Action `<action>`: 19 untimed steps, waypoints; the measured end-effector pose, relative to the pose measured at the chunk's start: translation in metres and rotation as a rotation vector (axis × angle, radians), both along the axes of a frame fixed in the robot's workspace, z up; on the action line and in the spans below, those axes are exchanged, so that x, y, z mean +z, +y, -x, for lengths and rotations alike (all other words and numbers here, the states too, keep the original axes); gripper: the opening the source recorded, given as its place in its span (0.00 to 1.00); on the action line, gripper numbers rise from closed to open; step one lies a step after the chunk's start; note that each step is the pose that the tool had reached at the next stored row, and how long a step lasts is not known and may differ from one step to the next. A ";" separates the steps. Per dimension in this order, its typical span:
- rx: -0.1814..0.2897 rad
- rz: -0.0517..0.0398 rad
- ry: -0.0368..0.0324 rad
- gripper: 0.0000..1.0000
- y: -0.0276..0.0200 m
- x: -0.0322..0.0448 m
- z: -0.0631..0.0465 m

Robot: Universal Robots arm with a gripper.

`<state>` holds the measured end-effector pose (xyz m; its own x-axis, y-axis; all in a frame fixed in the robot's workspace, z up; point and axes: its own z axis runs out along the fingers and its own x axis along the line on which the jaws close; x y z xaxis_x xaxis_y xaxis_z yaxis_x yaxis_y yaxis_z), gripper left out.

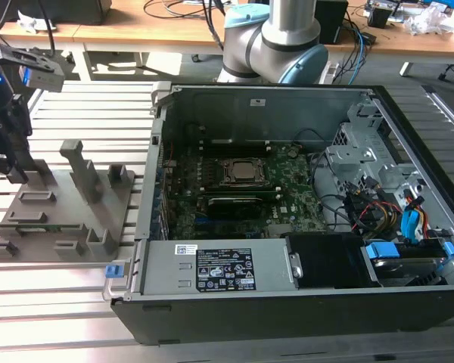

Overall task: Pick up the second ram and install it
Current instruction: 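Pick up the second ram and move it above second insertion slot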

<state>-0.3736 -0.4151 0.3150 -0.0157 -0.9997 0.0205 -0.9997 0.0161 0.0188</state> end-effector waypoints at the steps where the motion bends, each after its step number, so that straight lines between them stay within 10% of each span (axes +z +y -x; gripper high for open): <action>1: 0.000 0.0000 0.0001 0.36 0.0000 -0.0014 0.000; 11: 0.000 0.0000 0.0000 0.36 -0.0006 -0.0212 0.000; 19: 0.000 -0.0002 -0.0001 0.36 -0.0188 -0.0311 0.001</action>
<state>-0.3748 -0.4339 0.2839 -0.0156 -0.9997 0.0203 -0.9997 0.0160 0.0187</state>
